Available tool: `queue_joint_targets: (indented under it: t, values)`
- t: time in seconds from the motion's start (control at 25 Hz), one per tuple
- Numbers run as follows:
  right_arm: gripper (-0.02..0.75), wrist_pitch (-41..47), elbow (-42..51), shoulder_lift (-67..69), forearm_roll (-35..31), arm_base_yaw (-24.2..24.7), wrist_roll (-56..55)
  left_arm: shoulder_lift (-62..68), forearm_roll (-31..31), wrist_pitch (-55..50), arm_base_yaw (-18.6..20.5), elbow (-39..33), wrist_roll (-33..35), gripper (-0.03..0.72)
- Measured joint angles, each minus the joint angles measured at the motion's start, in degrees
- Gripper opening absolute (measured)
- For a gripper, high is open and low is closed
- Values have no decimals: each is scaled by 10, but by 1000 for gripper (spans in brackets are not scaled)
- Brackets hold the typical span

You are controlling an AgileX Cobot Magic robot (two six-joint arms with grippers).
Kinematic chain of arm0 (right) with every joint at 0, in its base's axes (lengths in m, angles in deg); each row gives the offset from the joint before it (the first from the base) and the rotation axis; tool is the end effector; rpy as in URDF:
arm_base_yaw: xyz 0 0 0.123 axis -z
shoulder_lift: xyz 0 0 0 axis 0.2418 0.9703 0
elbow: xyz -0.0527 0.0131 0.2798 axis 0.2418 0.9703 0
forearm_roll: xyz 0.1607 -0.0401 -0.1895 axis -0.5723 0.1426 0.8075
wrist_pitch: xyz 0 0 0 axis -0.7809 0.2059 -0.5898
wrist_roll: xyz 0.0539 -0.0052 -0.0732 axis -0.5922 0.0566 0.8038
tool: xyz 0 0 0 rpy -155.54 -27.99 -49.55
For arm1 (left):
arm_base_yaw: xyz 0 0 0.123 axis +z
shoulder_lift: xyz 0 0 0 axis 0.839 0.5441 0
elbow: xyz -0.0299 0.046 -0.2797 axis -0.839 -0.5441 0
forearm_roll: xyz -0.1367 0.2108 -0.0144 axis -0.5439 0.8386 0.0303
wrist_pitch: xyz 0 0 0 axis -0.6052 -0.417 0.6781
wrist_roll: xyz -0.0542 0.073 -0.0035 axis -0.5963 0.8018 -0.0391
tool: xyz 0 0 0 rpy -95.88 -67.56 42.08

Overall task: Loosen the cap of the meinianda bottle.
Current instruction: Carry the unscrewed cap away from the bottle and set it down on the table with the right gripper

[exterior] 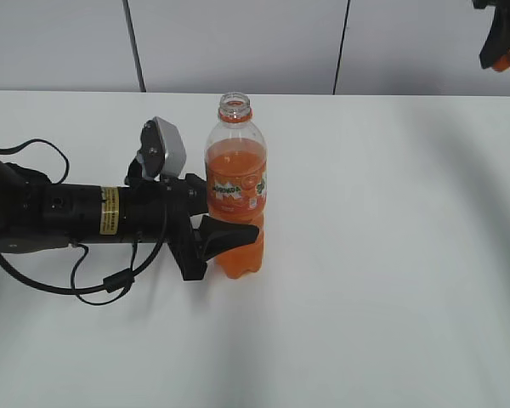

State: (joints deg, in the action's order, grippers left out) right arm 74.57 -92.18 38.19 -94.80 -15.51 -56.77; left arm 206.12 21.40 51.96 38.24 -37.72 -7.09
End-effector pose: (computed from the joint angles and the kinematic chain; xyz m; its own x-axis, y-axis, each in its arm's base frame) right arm 0.4127 0.0189 0.3142 -0.9340 -0.0408 -0.3550 -0.0727 0.9944 0.0770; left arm 0.3061 -0.1770 0.0999 -0.1718 0.3001 -0.9383 0.9434 0.3244 -0.0690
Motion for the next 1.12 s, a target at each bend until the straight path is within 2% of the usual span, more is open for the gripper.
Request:
queue_joint_targets:
  t: [0.2,0.76,0.92,1.12]
  values:
    - [262,-60,109,0,-15,0,-18,0,0,0,0,0,0,393]
    - [262,-394,444,0,-43,0,71,0,0,0,0,0,0,393]
    - [262,-448,491,0,-44,0,76,0,0,0,0,0,0,393]
    - [262,-475,500,0,-47,0,77,0,0,0,0,0,0,393]
